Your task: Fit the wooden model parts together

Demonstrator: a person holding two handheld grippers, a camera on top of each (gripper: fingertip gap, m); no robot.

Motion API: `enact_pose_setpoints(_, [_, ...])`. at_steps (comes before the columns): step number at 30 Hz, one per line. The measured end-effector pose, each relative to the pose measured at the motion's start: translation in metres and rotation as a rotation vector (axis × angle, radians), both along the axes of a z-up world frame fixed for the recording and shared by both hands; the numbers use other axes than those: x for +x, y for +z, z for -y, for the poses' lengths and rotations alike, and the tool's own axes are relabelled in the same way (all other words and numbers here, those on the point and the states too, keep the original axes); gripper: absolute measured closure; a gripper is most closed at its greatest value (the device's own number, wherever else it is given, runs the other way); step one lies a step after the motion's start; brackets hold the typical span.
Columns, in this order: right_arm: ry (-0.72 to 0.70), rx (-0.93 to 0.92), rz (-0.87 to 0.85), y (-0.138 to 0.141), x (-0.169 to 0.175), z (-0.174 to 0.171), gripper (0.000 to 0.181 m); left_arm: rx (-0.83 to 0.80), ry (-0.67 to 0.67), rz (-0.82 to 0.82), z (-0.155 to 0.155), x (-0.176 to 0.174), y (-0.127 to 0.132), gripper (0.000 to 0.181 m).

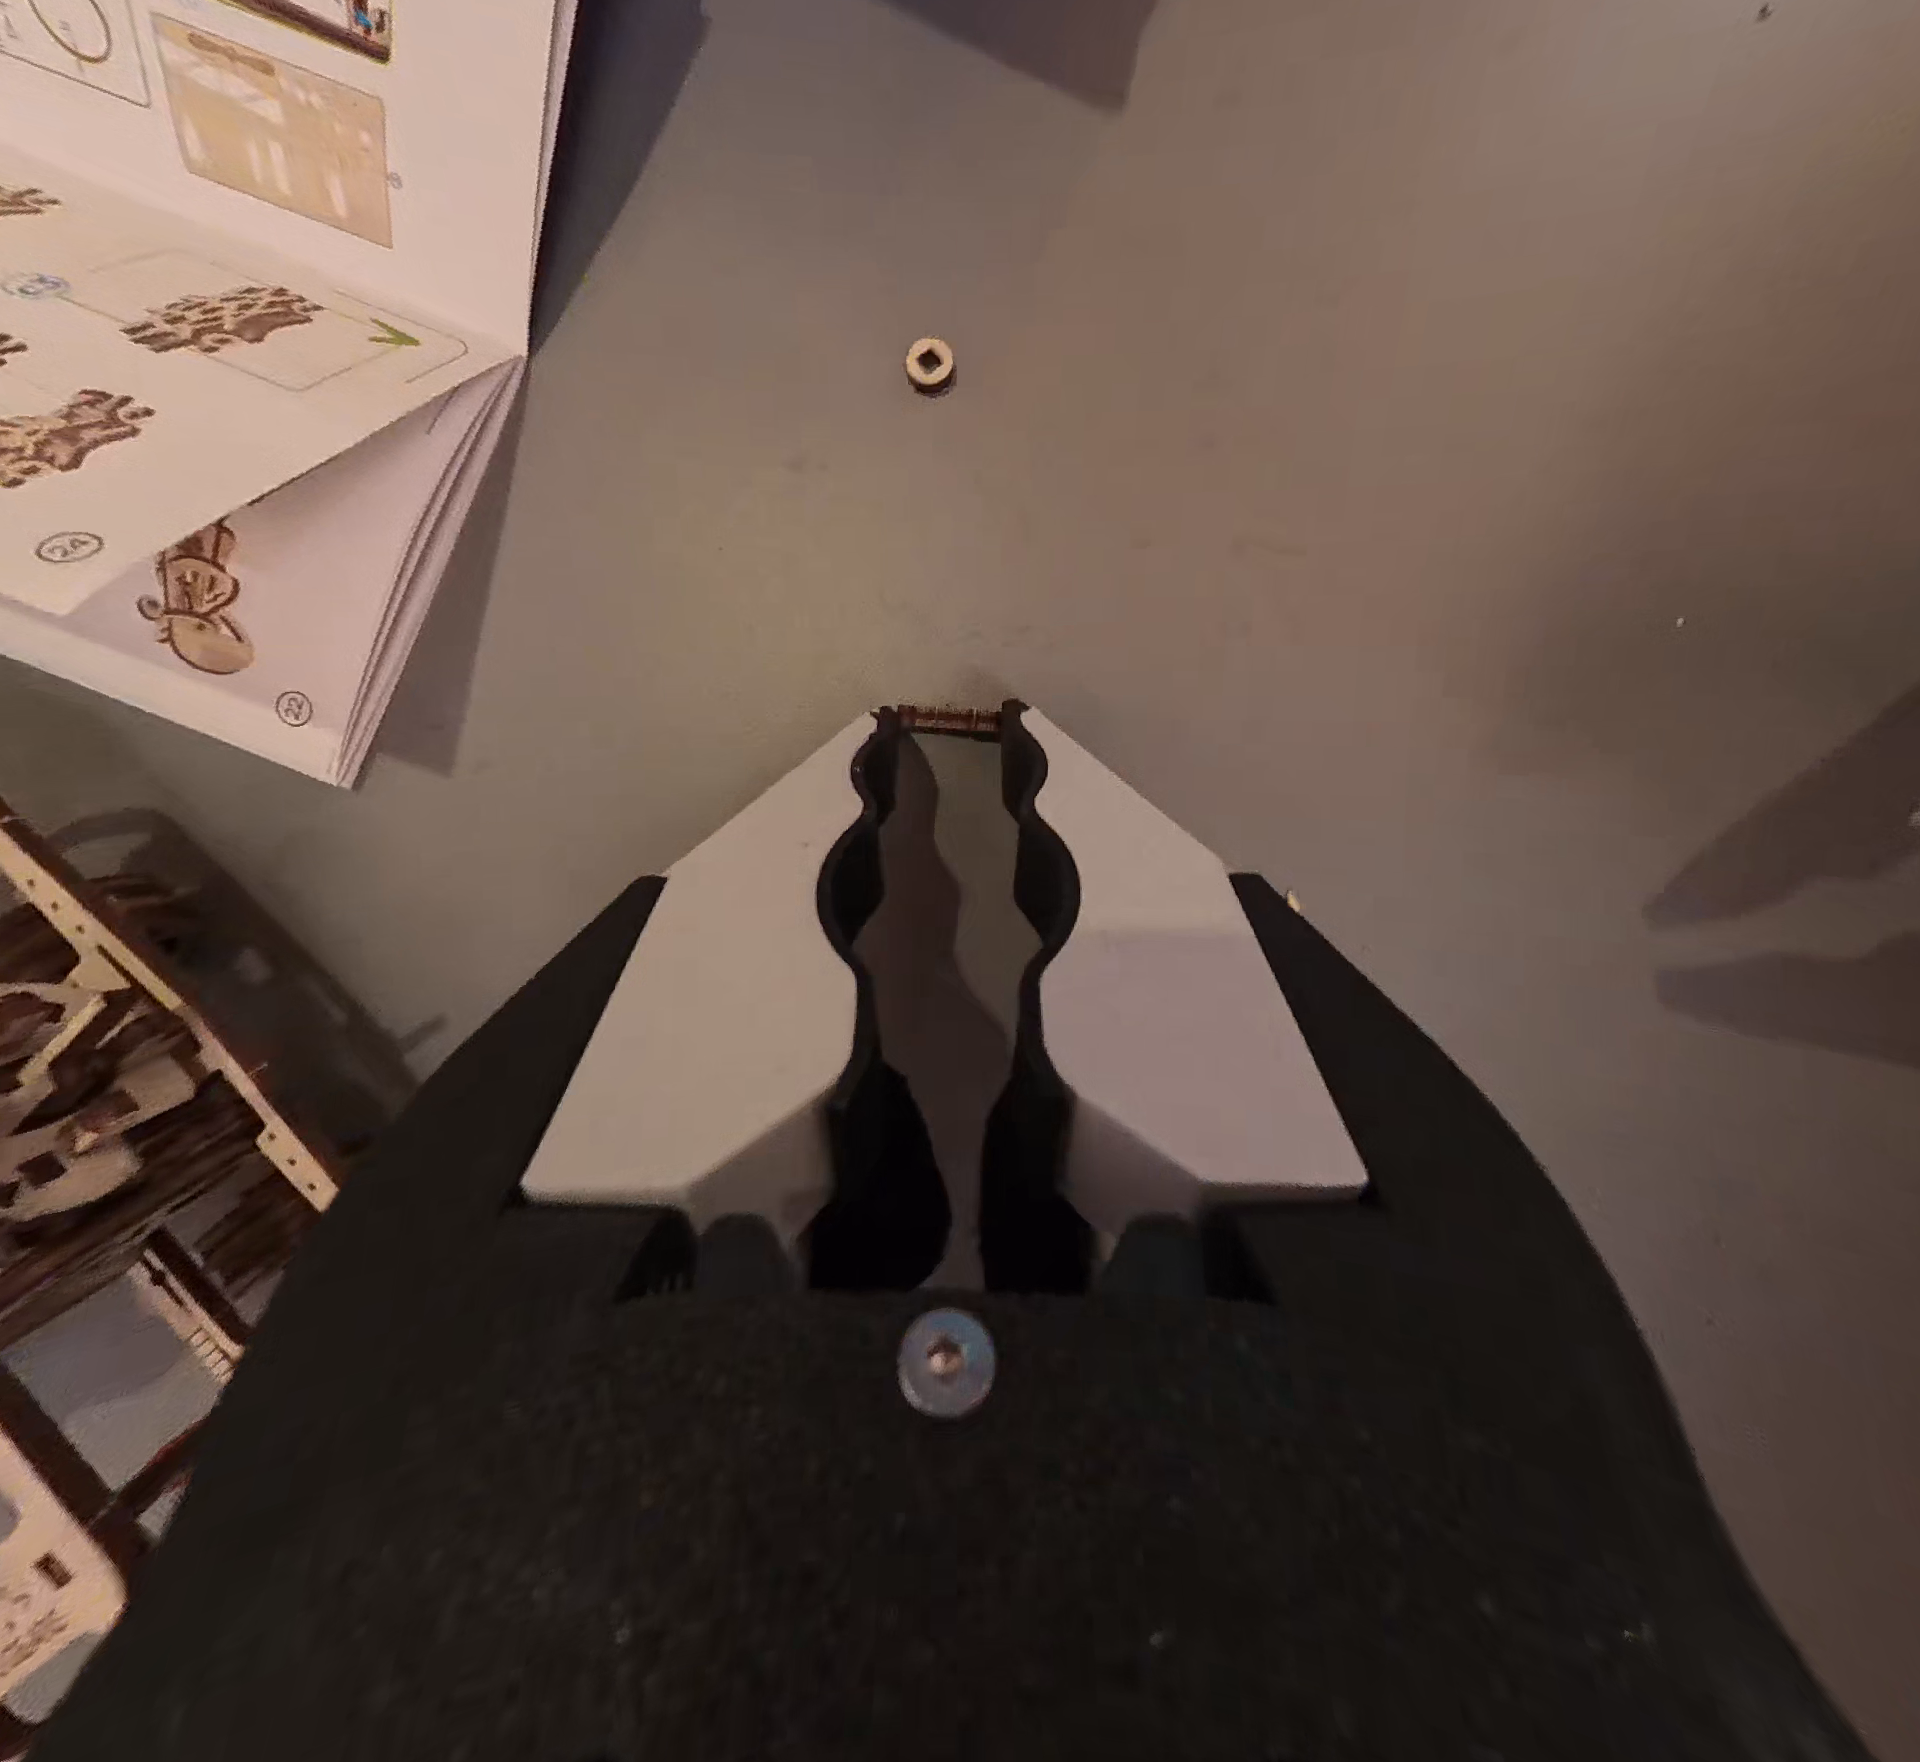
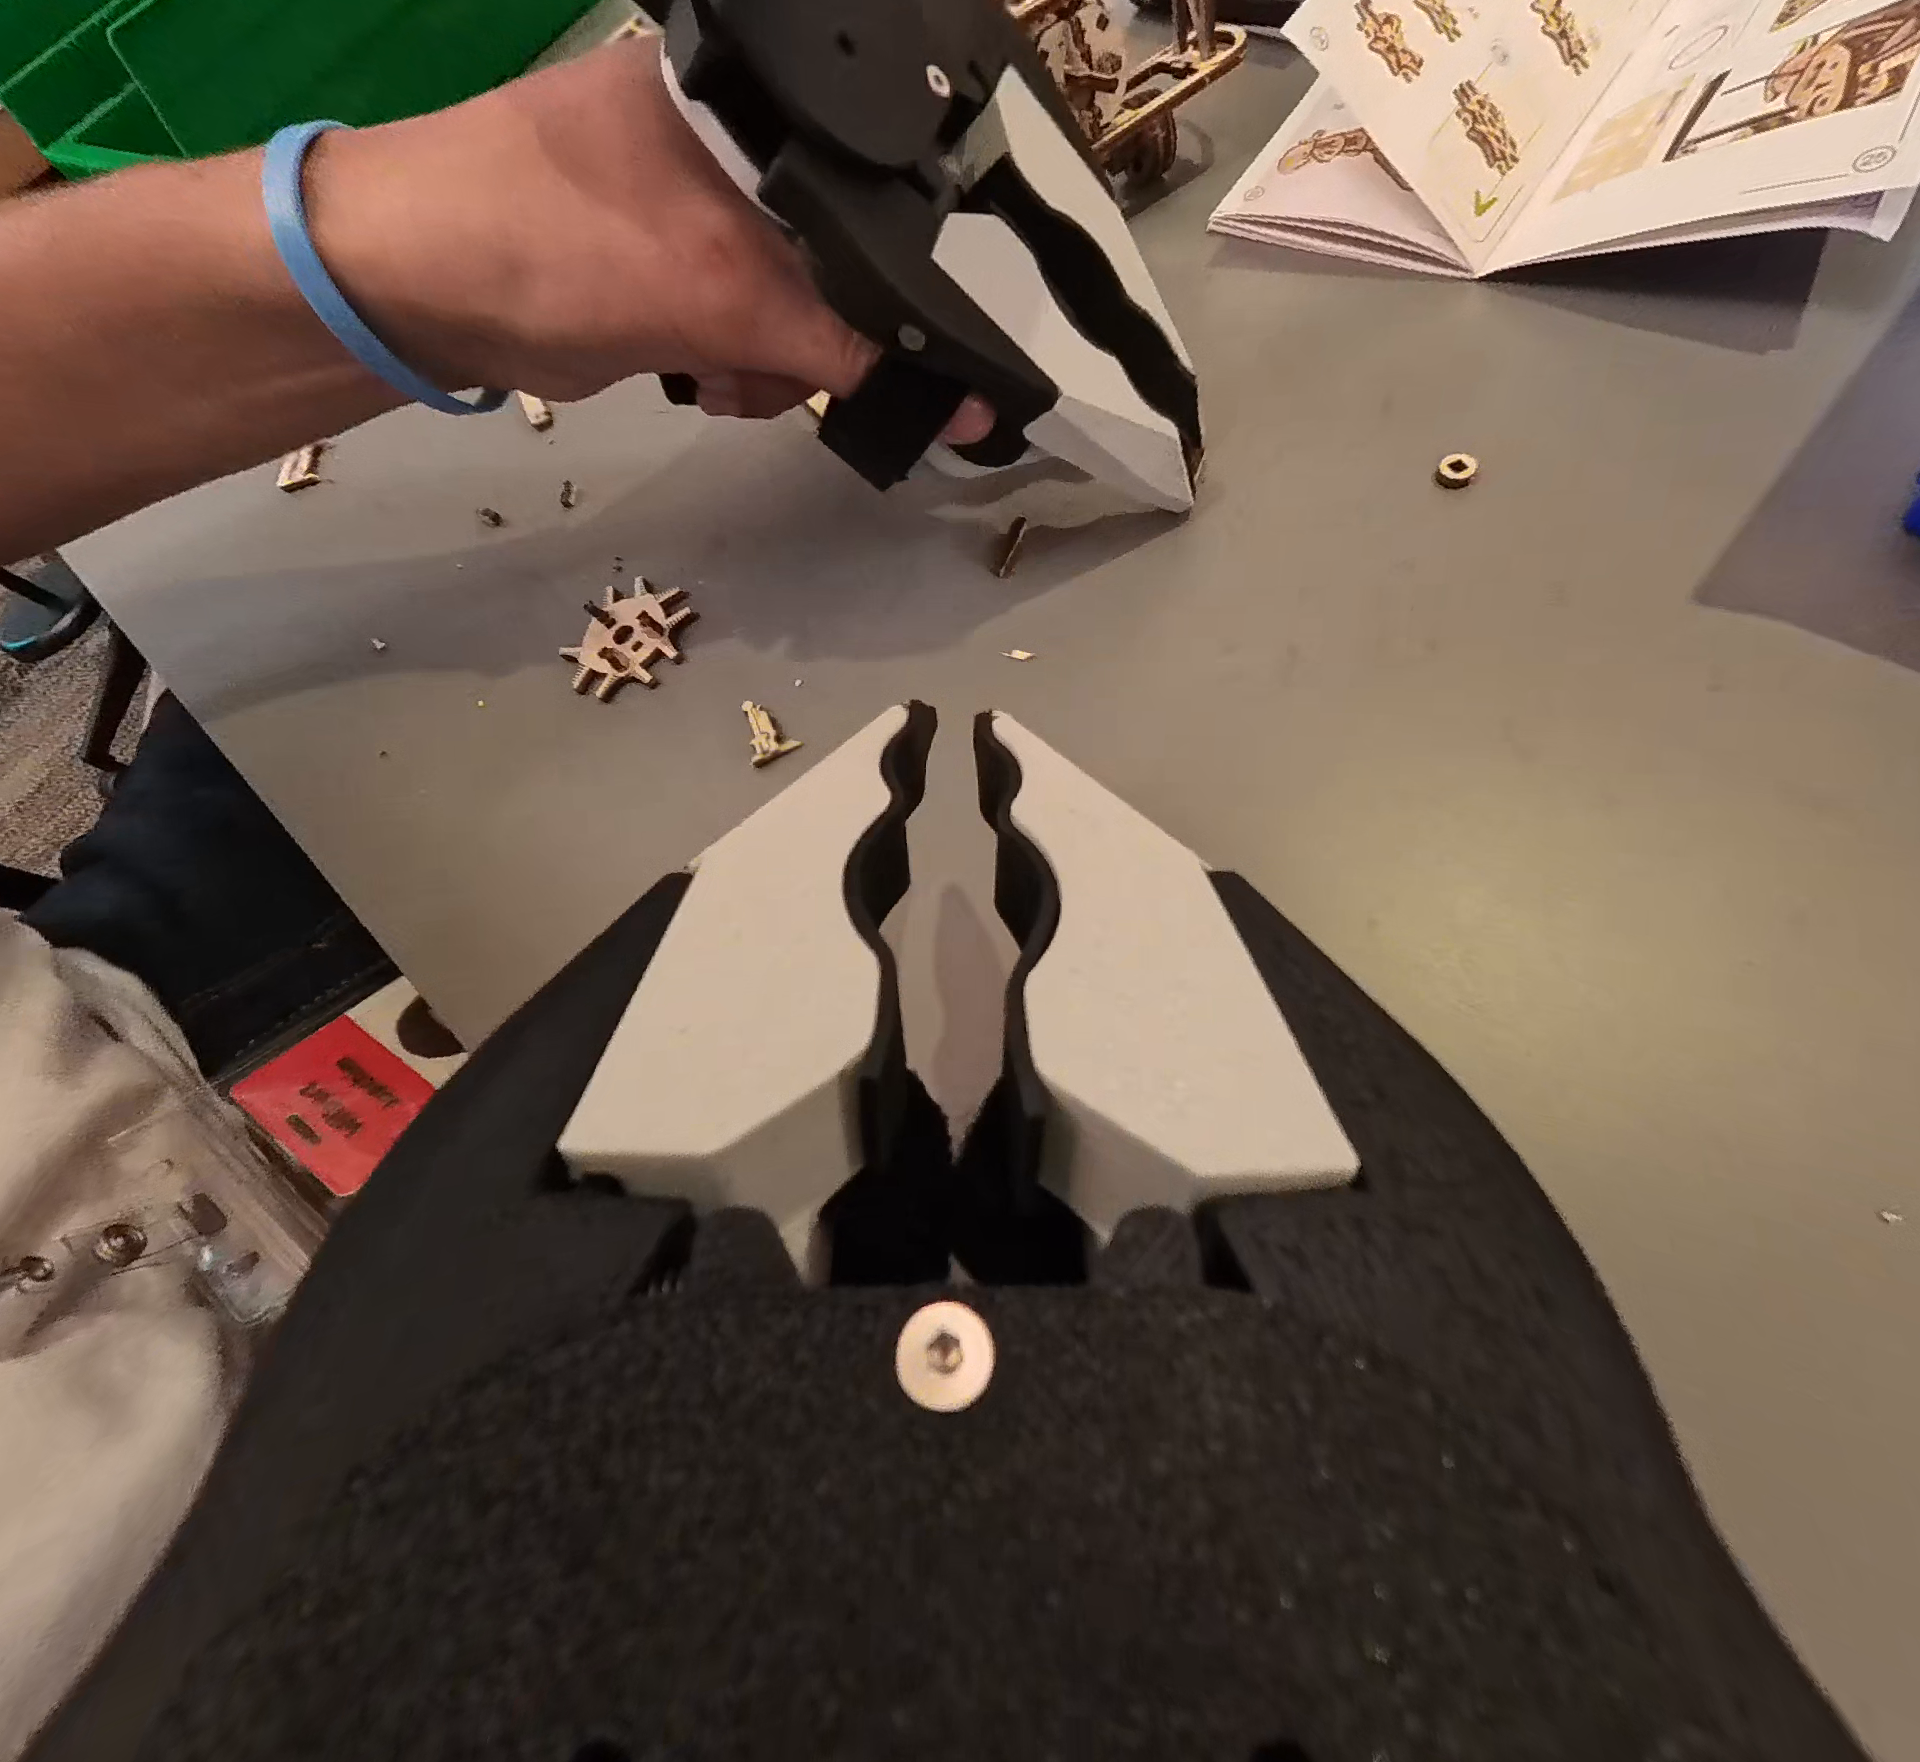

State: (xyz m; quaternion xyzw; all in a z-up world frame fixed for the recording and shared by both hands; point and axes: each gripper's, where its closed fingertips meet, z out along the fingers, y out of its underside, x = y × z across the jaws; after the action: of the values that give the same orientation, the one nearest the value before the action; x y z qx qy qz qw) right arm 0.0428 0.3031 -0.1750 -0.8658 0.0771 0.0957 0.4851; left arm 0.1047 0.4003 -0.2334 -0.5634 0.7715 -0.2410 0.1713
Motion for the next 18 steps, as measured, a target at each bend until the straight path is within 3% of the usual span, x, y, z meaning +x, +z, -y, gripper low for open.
enact_pose_setpoints(5, [0.000,0.003,-0.029,-0.001,0.001,0.001,0.173,0.023,-0.021,0.011,0.001,-0.006,0.001,0.156])
enact_pose_setpoints(10, [-0.018,0.007,-0.047,0.000,0.005,0.003,0.173,-0.067,-0.055,0.066,0.002,-0.036,0.022,0.154])
enact_pose_setpoints(14, [-0.025,-0.005,-0.067,-0.003,0.007,0.003,0.173,0.039,-0.188,0.087,0.016,-0.054,0.020,0.149])
enact_pose_setpoints(18, [-0.030,-0.002,-0.059,-0.002,0.008,0.004,0.173,0.117,-0.241,0.067,0.016,-0.058,0.010,0.149])
